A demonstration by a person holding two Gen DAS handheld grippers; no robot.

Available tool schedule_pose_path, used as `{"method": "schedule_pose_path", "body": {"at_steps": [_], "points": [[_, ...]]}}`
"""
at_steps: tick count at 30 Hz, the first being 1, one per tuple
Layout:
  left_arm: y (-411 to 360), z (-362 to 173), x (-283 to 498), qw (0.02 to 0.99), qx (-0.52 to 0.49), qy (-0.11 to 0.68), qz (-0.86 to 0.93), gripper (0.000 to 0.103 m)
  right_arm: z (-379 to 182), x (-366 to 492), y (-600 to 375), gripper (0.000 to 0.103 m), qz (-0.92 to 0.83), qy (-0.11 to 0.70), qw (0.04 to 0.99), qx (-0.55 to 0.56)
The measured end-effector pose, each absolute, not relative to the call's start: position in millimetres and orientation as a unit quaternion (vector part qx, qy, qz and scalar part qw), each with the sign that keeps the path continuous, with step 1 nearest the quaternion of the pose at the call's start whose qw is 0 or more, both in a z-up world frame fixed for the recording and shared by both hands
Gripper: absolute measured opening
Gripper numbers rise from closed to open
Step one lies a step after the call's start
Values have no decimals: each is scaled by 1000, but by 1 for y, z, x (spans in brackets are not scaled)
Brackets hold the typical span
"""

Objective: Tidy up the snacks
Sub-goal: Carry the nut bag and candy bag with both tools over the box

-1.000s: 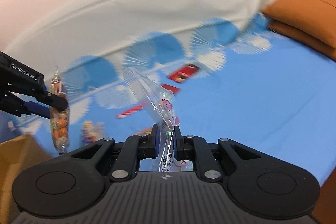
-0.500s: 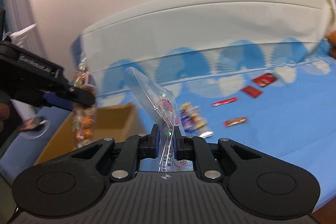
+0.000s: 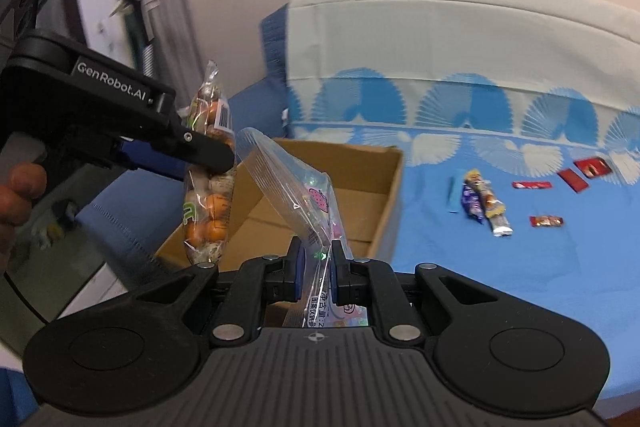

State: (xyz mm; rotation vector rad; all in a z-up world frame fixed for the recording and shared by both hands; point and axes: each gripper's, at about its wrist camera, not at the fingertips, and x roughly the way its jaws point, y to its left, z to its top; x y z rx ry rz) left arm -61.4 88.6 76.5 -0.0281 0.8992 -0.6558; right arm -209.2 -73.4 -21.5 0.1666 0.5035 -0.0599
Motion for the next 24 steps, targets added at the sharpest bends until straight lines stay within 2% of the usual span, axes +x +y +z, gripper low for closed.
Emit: {"method": "schedule_pose_path", "body": {"at_steps": [10, 24], "points": [[140, 71, -65, 861, -36, 412, -296, 47, -10, -205, -33, 13, -24, 257, 965, 33], [155, 65, -57, 864, -55, 408, -291, 47, -9, -193, -21, 13, -30, 275, 961, 9]]}}
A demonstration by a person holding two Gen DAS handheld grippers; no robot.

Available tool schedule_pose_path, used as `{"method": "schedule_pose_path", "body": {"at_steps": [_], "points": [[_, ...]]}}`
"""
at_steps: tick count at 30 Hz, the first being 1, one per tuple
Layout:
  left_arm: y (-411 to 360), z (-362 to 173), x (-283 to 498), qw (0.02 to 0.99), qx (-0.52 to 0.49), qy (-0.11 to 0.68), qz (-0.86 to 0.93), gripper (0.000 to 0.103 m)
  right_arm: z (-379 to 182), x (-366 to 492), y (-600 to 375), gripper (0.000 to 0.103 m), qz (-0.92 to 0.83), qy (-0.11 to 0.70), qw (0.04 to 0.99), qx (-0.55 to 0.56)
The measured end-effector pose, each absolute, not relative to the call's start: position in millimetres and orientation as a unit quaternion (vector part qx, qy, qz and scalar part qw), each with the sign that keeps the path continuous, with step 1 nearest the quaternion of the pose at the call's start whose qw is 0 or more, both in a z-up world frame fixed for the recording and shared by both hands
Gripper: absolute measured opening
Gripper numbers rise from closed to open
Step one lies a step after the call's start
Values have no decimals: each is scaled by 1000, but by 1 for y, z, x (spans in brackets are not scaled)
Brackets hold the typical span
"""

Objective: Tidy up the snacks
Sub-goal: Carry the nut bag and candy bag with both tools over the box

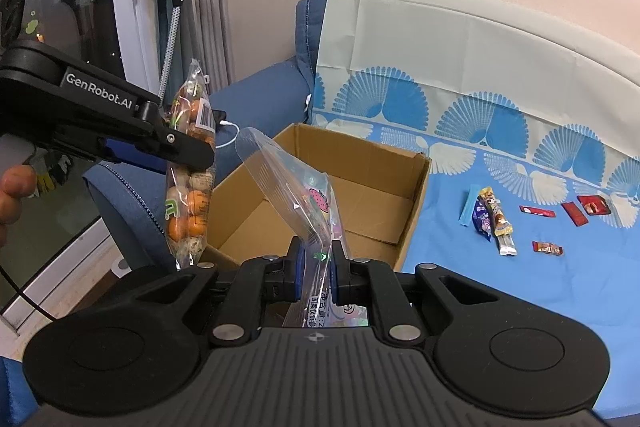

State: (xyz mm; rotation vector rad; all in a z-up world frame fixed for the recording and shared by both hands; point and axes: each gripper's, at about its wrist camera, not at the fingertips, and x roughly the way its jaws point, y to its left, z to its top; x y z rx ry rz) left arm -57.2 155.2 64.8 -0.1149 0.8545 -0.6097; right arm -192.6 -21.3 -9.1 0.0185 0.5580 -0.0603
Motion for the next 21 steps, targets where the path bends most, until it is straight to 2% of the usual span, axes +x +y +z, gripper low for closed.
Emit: {"method": "schedule_pose_path", "body": {"at_steps": [21], "points": [[146, 54, -45, 862, -56, 418, -281, 47, -14, -176, -26, 13, -37, 280, 959, 18]]}}
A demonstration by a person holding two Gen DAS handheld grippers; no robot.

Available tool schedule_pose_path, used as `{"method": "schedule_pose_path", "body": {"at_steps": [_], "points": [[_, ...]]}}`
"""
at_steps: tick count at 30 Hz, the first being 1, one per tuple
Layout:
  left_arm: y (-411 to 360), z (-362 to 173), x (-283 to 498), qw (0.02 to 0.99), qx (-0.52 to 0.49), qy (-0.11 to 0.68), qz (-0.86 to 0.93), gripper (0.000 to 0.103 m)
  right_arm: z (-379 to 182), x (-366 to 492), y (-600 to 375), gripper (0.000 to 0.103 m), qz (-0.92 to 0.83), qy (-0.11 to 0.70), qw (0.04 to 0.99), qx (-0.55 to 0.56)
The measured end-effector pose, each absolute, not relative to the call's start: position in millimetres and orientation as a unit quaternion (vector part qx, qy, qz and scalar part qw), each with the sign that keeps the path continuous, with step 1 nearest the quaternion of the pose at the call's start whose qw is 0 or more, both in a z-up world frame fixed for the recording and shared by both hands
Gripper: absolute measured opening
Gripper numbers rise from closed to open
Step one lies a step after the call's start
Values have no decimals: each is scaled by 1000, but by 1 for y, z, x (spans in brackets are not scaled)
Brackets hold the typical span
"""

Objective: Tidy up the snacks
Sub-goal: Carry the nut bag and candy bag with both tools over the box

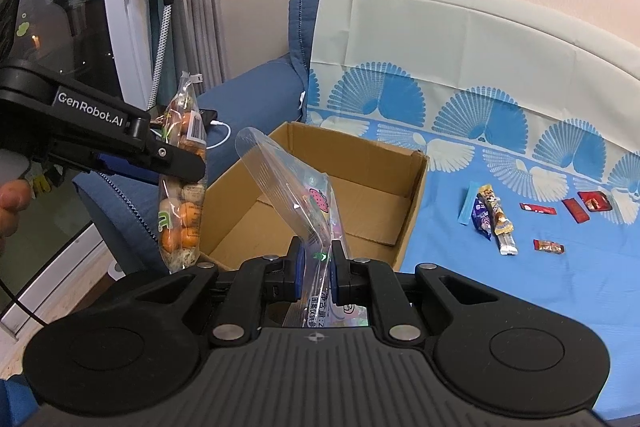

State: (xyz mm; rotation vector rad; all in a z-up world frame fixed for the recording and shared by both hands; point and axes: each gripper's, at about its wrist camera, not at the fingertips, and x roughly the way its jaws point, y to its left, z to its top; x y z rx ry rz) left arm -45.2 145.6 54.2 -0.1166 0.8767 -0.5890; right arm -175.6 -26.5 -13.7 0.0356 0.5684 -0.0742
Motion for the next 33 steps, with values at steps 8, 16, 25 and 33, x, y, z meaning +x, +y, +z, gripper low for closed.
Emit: {"method": "schedule_pose_path", "body": {"at_steps": [8, 16, 25, 33], "points": [[138, 46, -28, 861, -58, 423, -277, 47, -15, -157, -32, 13, -36, 281, 959, 22], [129, 33, 0, 860, -48, 433, -265, 47, -20, -130, -41, 13, -34, 288, 957, 30], [113, 15, 43, 857, -47, 451, -244, 47, -36, -88, -50, 13, -31, 303, 951, 53], [98, -8, 79, 849, -37, 472, -235, 47, -51, -47, -63, 13, -35, 313, 946, 72]]}}
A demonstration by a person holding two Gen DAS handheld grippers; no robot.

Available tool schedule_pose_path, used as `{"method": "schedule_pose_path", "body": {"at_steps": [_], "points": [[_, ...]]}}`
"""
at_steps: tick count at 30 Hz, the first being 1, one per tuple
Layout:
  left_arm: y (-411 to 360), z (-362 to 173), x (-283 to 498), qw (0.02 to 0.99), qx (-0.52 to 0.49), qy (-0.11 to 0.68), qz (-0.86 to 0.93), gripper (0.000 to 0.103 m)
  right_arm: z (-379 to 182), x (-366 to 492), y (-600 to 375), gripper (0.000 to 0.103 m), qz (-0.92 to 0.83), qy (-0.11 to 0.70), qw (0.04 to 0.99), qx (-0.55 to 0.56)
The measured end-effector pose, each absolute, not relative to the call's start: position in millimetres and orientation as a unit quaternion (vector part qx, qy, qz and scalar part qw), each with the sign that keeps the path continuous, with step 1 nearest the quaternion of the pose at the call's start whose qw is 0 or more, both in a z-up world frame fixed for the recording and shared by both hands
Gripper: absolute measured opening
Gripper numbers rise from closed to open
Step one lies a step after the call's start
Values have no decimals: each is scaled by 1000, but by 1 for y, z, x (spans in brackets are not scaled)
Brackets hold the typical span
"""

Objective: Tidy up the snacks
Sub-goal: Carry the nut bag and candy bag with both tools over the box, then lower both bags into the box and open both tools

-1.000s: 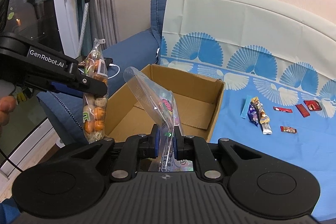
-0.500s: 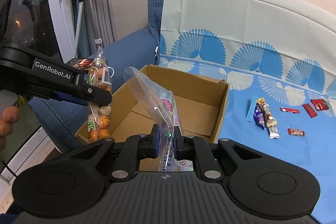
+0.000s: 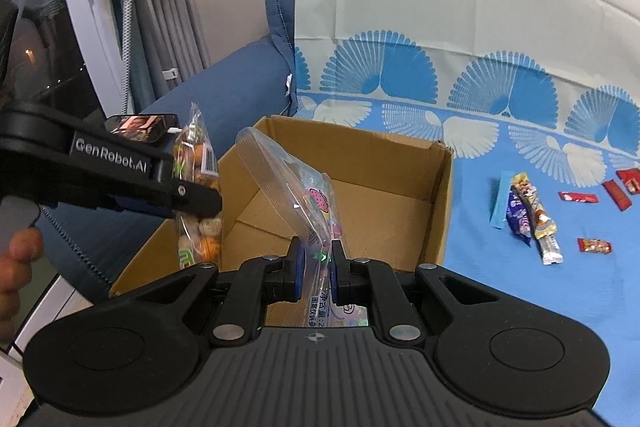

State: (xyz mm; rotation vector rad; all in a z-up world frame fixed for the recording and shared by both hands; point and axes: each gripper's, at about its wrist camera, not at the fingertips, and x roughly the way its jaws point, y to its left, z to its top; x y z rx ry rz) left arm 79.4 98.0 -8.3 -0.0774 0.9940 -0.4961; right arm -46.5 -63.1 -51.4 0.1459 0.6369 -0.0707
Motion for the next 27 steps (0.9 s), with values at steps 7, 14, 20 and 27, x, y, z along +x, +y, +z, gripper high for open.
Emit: {"method": "schedule_pose_path", "body": {"at_steps": [7, 14, 20, 27], "points": [[77, -31, 102, 842, -22, 488, -228, 47, -69, -12, -77, 13, -40, 323, 943, 75], [62, -56, 121, 835, -1, 506, -216, 47, -84, 16, -88, 14, -47, 334, 939, 72], [56, -77, 136, 834, 34, 513, -203, 48, -97, 31, -91, 17, -51, 345, 934, 77], [72, -69, 139, 848, 16, 494, -188, 103, -96, 26, -107, 64, -67, 337, 931, 125]]}}
